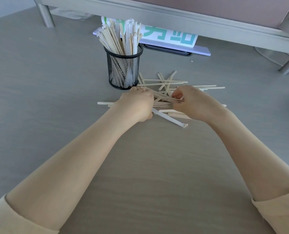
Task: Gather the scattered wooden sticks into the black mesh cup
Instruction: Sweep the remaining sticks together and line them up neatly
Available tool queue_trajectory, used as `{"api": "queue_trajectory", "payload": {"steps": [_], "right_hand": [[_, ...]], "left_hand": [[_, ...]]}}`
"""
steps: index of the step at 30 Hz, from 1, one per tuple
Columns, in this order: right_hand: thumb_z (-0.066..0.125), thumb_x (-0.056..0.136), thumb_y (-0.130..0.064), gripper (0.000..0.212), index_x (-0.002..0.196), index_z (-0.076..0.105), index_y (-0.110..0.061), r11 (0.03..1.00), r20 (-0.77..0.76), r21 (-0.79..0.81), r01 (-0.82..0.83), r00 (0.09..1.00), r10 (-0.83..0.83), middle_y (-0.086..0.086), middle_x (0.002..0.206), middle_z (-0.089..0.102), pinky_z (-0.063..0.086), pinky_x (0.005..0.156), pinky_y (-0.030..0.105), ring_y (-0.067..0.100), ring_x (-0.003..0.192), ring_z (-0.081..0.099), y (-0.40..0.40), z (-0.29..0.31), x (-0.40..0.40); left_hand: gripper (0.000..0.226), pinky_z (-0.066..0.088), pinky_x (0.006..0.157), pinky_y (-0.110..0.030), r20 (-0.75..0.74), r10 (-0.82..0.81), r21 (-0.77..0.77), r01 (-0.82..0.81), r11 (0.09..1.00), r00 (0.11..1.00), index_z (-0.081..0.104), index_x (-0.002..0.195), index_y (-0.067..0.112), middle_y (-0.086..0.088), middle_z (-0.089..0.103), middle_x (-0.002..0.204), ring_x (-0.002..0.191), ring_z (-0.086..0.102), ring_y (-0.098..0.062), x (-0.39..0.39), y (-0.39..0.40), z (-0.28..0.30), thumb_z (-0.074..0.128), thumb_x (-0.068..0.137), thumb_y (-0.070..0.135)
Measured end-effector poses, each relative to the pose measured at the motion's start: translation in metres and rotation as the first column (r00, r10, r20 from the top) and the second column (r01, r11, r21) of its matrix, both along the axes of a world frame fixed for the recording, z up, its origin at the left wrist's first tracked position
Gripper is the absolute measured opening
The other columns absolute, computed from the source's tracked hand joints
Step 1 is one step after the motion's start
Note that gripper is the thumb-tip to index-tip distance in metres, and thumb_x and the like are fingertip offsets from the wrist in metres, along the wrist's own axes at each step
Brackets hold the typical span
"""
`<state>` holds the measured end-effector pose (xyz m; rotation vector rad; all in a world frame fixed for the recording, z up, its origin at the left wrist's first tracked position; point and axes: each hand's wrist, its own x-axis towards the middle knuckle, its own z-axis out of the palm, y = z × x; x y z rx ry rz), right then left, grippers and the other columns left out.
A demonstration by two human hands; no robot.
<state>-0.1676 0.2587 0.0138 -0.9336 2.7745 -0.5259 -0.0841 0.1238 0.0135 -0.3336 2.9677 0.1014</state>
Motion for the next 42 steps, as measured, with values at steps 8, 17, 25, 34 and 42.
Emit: {"api": "queue_trajectory", "payload": {"steps": [8, 17, 25, 34, 42], "right_hand": [[0.051, 0.082, -0.039, 0.051, 0.129, 0.037, -0.027, 0.977, 0.094, 0.167, -0.130, 0.989, 0.116, -0.005, 0.134, 0.034, 0.026, 0.092, 0.031, 0.019, 0.130, 0.025, 0.010, 0.006, -0.003], [0.052, 0.082, -0.024, 0.030, 0.109, 0.042, -0.017, 0.967, -0.010, 0.197, -0.162, 0.986, 0.167, -0.004, 0.106, 0.038, 0.028, 0.083, 0.031, 0.021, 0.111, 0.036, 0.014, 0.003, -0.002], [0.053, 0.081, -0.022, 0.014, 0.085, 0.043, -0.013, 0.976, -0.150, 0.073, -0.204, 0.966, 0.213, 0.000, 0.092, 0.043, 0.029, 0.071, 0.031, 0.021, 0.088, 0.039, 0.015, -0.009, -0.007], [0.054, 0.080, -0.021, 0.016, 0.082, 0.038, -0.021, 0.979, -0.091, 0.048, -0.200, 0.975, 0.204, -0.003, 0.090, 0.043, 0.025, 0.070, 0.028, 0.017, 0.083, 0.037, 0.015, -0.008, -0.006], [0.055, 0.082, -0.025, 0.019, 0.077, 0.037, -0.024, 0.992, -0.238, 0.022, -0.122, 0.963, 0.124, -0.004, 0.069, 0.048, 0.030, 0.054, 0.033, 0.028, 0.069, 0.047, 0.015, -0.004, -0.004]], "left_hand": [[0.042, 0.036, 0.103, -0.043, 0.112, 0.005, -0.065, 0.002, 0.998, 0.994, 0.033, 0.129, -0.001, -0.018, 0.036, 0.142, 0.133, 0.028, -0.033, -0.012, 0.000, -0.006, 0.043, 0.091, 0.012], [0.031, 0.037, 0.082, -0.036, -0.196, 0.021, -0.059, -0.034, 0.998, 0.980, 0.038, 0.117, 0.004, -0.013, 0.047, 0.125, 0.116, 0.040, -0.029, 0.001, 0.004, -0.020, 0.048, 0.088, 0.008], [0.037, 0.038, 0.076, -0.037, -0.293, -0.016, -0.053, 0.000, 0.999, 0.956, 0.037, 0.118, 0.000, -0.016, 0.052, 0.116, 0.109, 0.045, -0.032, 0.009, 0.002, -0.017, 0.041, 0.082, -0.008], [0.030, 0.027, 0.074, -0.032, -0.349, -0.044, -0.104, 0.008, 0.995, 0.936, 0.041, 0.115, 0.004, -0.013, 0.047, 0.121, 0.108, 0.044, -0.030, 0.008, -0.006, -0.023, 0.044, 0.085, -0.002], [0.014, 0.017, 0.046, -0.028, -0.420, 0.036, -0.017, -0.047, 0.999, 0.907, 0.042, 0.084, 0.015, 0.004, 0.034, 0.060, 0.066, 0.042, -0.027, 0.009, -0.018, -0.008, 0.052, 0.082, 0.006]]}}
